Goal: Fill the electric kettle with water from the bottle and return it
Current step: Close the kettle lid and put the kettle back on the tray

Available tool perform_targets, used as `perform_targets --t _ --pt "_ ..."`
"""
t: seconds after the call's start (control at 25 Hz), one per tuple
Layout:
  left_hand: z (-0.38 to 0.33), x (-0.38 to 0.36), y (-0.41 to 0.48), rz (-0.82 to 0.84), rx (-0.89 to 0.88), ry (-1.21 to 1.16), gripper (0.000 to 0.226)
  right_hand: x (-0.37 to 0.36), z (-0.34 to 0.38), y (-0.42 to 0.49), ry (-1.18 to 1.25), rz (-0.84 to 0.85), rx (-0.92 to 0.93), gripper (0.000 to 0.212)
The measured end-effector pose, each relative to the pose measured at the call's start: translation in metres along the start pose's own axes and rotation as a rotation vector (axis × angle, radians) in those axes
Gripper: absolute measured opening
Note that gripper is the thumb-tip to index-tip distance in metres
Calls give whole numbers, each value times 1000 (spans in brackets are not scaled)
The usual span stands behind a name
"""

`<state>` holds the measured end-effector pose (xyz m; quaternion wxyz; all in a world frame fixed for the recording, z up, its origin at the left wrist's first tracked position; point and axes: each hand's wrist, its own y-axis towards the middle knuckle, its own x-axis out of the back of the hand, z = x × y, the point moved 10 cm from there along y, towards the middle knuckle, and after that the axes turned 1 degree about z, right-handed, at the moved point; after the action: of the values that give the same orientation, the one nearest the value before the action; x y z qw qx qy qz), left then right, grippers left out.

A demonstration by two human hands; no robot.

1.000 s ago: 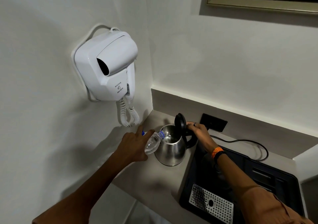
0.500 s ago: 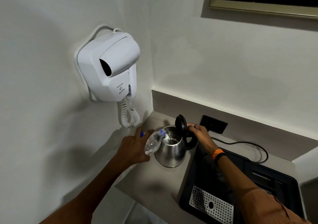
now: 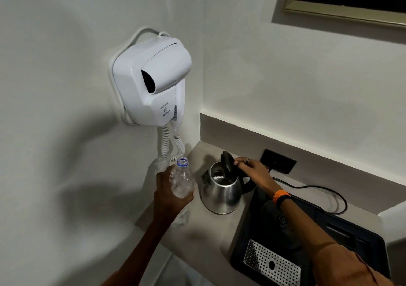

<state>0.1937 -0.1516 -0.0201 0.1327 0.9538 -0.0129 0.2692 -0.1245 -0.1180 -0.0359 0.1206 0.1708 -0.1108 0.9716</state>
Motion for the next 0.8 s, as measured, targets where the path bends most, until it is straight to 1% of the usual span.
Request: perform_targets --t 0.08,0.16,0.2,0.32,0.4,0.48,0.6,0.64,0.76,0.8 --pt "12 -1 -3 -6 55 -91 84 -6 5 5 -254 -28 -35 51" --pt "16 -3 -4 -35 37 -138 84 -9 11 8 -475 -94 -70 57" --pt "17 -5 -4 -52 31 -162 85 -10 14 8 -530 -125 -67 58" --pt "28 -14 -7 -51 28 -190 91 -14 18 7 -541 -137 -44 57" --pt "33 -17 -8 -55 27 -177 89 -14 20 6 -511 -129 -45 52" --pt "31 -17 -7 -80 -10 -165 89 -15 24 7 -495 -130 -31 48" --pt "25 -14 -7 -127 -52 -177 94 -22 26 8 -516 -107 -19 50" --pt "23 -13 -9 -138 -60 -183 94 -23 25 7 -525 -107 -17 48" --pt "16 -5 -12 -158 -46 -236 86 -25 22 8 -565 -119 -23 30" --pt "13 -2 -13 -169 -46 -255 83 -27 22 8 -577 -109 -22 28"
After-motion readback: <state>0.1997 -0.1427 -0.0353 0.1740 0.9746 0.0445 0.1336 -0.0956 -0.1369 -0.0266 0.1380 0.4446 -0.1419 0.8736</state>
